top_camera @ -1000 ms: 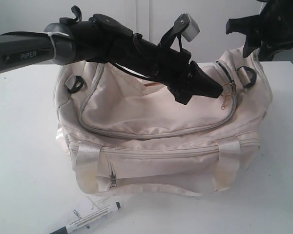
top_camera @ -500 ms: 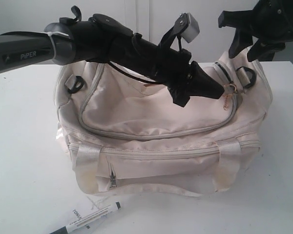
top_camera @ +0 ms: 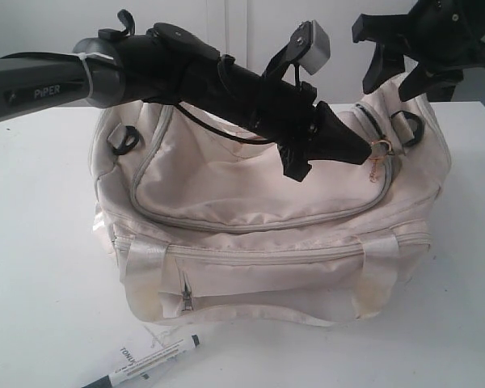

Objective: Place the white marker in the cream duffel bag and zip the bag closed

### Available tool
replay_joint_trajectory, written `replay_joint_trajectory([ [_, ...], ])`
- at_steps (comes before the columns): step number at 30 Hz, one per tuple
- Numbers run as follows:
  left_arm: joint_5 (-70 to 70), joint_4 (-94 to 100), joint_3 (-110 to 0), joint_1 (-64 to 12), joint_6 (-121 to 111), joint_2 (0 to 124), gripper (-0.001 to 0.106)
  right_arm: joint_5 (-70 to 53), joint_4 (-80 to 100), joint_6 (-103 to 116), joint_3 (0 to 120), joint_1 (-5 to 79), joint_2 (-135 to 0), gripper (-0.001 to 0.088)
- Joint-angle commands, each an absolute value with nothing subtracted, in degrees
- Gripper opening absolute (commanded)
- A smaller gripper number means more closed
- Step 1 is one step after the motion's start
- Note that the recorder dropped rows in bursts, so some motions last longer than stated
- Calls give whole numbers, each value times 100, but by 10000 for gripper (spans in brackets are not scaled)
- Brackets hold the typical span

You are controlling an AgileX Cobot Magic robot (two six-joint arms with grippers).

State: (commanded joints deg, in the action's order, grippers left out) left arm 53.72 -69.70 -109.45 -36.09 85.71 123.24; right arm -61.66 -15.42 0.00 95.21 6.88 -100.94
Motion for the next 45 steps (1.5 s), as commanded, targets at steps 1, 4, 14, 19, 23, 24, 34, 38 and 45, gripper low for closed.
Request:
replay_joint_trajectory([
  [1, 5404, -6970, -10945, -3609, 8573, 12324, 0, -6166, -1568, 0, 9521, 688, -10151, 488],
  [4, 5490, -6970, -10945, -3609, 8573, 12324, 0, -6189, -1568, 0, 9521, 688, -10278, 488],
  [14, 5476, -6970, -10945, -3609, 8573, 12324, 0, -6312, -1712, 0, 9521, 688, -10491, 524],
  [19, 5464, -6970, -10945, -3609, 8573, 12324, 0, -6396, -1712, 0, 9521, 688, -10600, 524],
  [23, 5427, -6970, -10945, -3609, 8573, 12324, 0, -6406, -1712, 0, 9521, 688, -10652, 522],
  [24, 5413, -6970, -10945, -3609, 8573, 12324, 0, -6416, -1712, 0, 9521, 688, -10664, 522],
  [34, 5359, -6970, -10945, -3609, 8573, 12324, 0, -6553, -1726, 0, 9521, 688, -10702, 175],
  [38, 5359, -6970, -10945, -3609, 8573, 12324, 0, -6516, -1726, 0, 9521, 688, -10702, 0],
  [45, 5360, -6970, -10945, -3609, 8562, 12324, 0, -6480, -1733, 0, 9521, 688, -10702, 0],
])
